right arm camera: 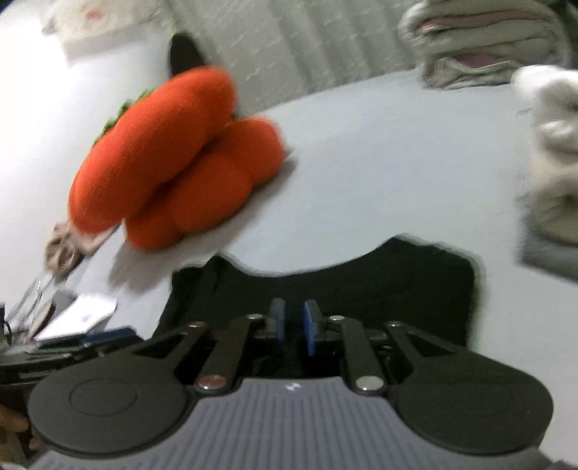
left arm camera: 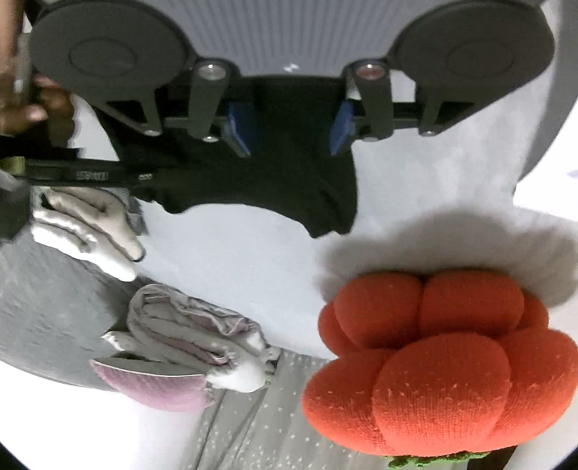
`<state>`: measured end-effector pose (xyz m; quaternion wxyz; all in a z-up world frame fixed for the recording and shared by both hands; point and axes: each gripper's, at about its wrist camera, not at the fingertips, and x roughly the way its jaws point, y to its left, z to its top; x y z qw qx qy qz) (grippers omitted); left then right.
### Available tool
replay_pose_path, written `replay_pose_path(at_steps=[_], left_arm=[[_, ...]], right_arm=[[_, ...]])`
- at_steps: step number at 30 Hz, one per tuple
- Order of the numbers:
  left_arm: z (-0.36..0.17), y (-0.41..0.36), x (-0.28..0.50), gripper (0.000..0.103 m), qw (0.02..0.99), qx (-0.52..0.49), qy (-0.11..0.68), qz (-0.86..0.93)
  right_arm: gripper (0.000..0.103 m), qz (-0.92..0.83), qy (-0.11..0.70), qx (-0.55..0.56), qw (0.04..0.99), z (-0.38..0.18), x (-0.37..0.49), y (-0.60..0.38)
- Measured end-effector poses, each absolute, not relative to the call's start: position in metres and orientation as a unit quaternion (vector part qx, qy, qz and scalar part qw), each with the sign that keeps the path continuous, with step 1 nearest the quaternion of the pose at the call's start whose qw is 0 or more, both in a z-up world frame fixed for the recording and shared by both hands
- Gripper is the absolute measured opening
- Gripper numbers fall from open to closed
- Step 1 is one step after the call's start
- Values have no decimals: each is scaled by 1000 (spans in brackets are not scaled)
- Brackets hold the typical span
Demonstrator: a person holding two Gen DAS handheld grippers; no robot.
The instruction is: Fold clothes
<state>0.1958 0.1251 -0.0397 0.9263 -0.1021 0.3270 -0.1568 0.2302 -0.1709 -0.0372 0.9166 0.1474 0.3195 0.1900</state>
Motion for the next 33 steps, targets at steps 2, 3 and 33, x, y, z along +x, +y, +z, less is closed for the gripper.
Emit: replay_pose_path(at_steps=[2, 3, 33], left_arm=[[-42, 122, 211, 54, 926, -90, 338, -142], [-45, 119, 218, 54, 928, -79, 340, -129], [-11, 136, 188, 44, 931, -133, 337, -55]], right_arm=[[57, 158, 305, 159, 926, -34, 228, -191], [58, 143, 297, 164, 930, -32, 226, -201], [53, 85, 320, 165, 929, -19, 188, -220]])
